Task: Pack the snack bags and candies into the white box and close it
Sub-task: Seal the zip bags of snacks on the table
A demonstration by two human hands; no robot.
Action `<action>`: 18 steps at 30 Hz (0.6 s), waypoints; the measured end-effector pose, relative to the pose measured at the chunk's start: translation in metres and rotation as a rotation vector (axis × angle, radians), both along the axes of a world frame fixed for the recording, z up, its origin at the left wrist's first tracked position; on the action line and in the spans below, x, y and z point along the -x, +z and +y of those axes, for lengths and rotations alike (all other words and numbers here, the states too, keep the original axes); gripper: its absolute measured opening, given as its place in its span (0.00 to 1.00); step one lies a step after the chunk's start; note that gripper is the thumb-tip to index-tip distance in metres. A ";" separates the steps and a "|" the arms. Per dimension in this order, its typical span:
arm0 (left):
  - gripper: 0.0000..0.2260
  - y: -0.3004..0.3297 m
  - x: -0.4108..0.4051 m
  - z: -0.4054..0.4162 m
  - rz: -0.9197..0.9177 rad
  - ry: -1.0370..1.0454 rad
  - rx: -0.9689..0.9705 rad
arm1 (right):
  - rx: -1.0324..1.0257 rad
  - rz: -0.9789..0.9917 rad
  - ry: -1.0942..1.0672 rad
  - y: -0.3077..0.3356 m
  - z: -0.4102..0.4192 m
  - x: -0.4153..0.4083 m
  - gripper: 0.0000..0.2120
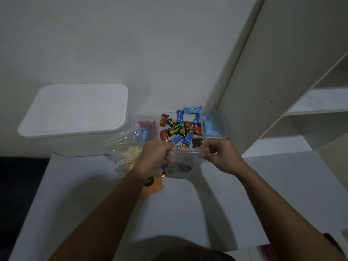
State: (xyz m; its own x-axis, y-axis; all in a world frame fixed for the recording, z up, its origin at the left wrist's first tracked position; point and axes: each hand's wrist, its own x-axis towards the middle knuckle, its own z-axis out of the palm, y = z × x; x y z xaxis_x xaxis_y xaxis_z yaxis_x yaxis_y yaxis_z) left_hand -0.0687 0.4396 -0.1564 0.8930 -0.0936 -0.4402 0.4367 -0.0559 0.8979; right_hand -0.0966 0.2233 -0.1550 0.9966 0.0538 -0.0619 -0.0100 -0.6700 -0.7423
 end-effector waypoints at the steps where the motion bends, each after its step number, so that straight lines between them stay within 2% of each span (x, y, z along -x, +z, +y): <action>1: 0.10 -0.001 0.001 0.008 -0.020 -0.065 -0.010 | -0.013 0.014 0.014 -0.001 0.003 -0.001 0.11; 4: 0.09 -0.005 0.007 0.031 -0.065 -0.270 -0.116 | 0.000 0.044 0.072 -0.004 0.012 -0.006 0.09; 7: 0.02 -0.013 0.011 0.047 -0.044 -0.345 -0.278 | 0.042 0.108 0.175 -0.009 0.026 -0.011 0.09; 10: 0.01 -0.020 0.016 0.062 0.020 -0.390 -0.368 | 0.069 0.153 0.251 -0.019 0.045 -0.015 0.10; 12: 0.02 -0.025 0.018 0.073 0.033 -0.412 -0.398 | 0.086 0.162 0.292 -0.027 0.057 -0.018 0.07; 15: 0.05 -0.030 0.016 0.088 -0.079 -0.419 -0.517 | 0.064 0.126 0.288 -0.034 0.074 -0.022 0.05; 18: 0.03 -0.033 0.013 0.097 -0.162 -0.351 -0.630 | 0.015 0.109 0.243 -0.041 0.085 -0.028 0.05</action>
